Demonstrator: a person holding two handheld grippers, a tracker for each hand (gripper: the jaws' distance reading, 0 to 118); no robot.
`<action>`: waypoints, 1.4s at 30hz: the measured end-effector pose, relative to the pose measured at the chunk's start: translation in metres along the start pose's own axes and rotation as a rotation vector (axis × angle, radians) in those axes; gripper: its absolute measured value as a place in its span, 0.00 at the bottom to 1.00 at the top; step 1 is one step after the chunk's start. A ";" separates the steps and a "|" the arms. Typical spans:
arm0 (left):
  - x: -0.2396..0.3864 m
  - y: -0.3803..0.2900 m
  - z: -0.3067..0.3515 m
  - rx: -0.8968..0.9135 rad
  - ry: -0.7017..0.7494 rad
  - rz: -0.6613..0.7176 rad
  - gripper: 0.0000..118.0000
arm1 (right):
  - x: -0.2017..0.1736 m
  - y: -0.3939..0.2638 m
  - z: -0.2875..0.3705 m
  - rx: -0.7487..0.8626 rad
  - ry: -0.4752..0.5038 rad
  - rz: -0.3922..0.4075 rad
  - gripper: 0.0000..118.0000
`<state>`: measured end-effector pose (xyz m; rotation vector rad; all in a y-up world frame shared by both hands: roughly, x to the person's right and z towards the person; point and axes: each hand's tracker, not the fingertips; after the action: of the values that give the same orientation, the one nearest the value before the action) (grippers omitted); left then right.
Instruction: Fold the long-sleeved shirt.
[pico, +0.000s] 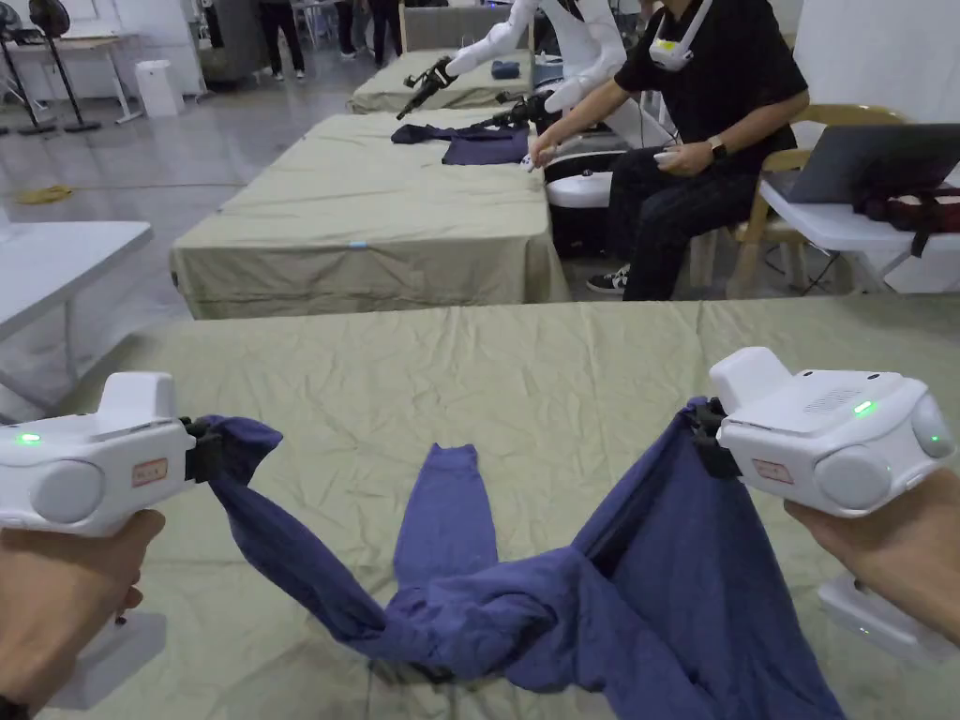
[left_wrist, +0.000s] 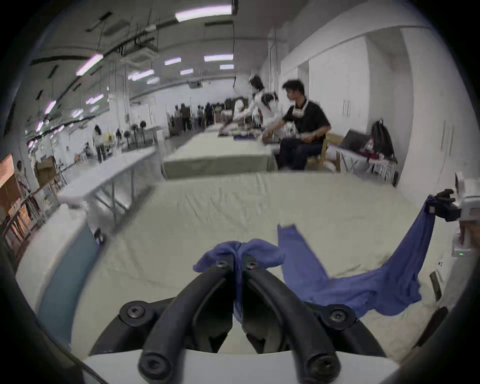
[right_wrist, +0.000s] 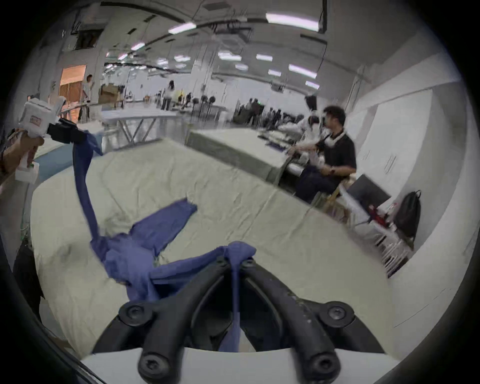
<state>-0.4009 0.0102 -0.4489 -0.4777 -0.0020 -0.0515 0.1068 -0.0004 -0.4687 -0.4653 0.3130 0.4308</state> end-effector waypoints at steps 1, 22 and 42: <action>-0.001 0.015 0.014 0.032 0.005 -0.016 0.03 | 0.006 0.010 0.013 0.013 -0.010 -0.005 0.06; -0.091 0.275 0.237 0.472 0.235 -0.007 0.03 | 0.165 0.241 0.249 0.307 -0.395 -0.128 0.05; -0.118 0.299 0.238 0.492 0.193 0.137 0.03 | 0.203 0.282 0.316 0.398 -0.446 -0.232 0.05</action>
<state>-0.5012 0.3907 -0.3763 0.0208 0.2031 0.0379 0.2109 0.4491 -0.3805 -0.0082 -0.0896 0.2268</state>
